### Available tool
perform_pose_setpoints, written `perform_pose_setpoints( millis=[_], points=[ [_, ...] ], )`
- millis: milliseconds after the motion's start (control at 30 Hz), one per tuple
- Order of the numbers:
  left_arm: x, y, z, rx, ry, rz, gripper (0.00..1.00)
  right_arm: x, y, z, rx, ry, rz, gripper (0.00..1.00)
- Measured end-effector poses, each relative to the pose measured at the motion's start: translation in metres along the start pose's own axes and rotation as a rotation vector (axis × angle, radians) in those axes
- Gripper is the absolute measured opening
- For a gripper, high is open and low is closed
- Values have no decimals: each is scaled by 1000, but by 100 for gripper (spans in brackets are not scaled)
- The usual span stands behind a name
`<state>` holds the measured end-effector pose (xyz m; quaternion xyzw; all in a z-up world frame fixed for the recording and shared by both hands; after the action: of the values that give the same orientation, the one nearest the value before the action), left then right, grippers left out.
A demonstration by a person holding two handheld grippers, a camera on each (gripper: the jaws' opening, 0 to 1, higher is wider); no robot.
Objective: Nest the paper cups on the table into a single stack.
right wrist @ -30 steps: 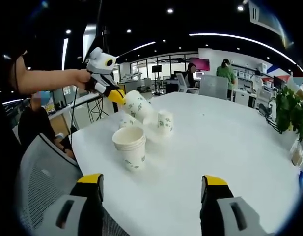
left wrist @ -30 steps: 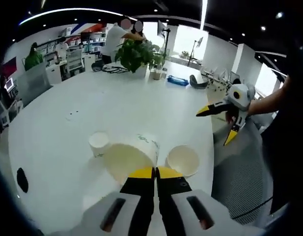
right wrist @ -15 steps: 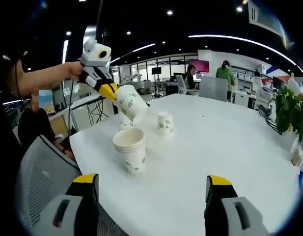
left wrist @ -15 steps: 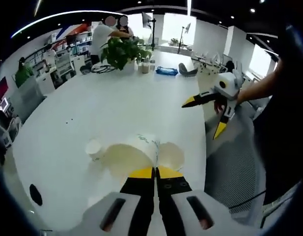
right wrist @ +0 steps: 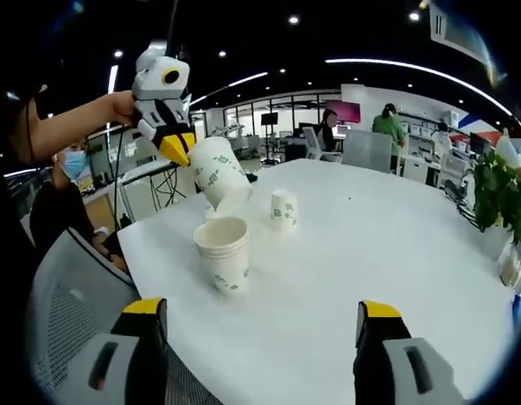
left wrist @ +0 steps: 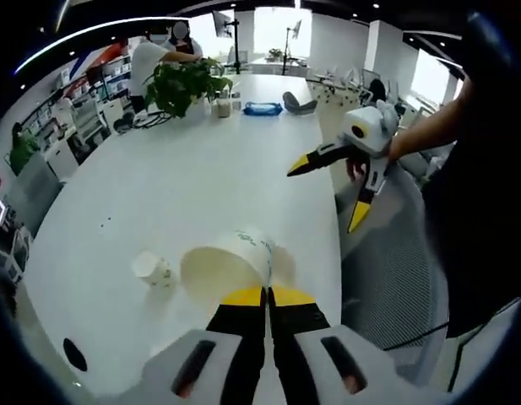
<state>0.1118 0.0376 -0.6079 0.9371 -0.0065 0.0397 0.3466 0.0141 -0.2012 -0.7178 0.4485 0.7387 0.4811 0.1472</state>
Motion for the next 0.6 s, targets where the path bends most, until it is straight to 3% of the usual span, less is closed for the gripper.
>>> perform_pose_setpoints(
  millis=[600],
  points=[
    [-16, -4, 25, 113, -61, 61, 0, 0, -2, 1, 15, 1, 5, 90]
  ],
)
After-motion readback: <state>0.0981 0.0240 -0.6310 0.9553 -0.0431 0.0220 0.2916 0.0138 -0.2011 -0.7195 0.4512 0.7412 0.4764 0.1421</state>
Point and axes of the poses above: the point that each gripper's makers call its tool centre point, and the gripper's own axes: z roughly forward along the fingers, x roughly to its left, y roughly out of its top, the point moved 8 cm from there along -z, roughly backward along the fingers, and after that the axes turned 10 degrees about z, right-handed, at the moved point
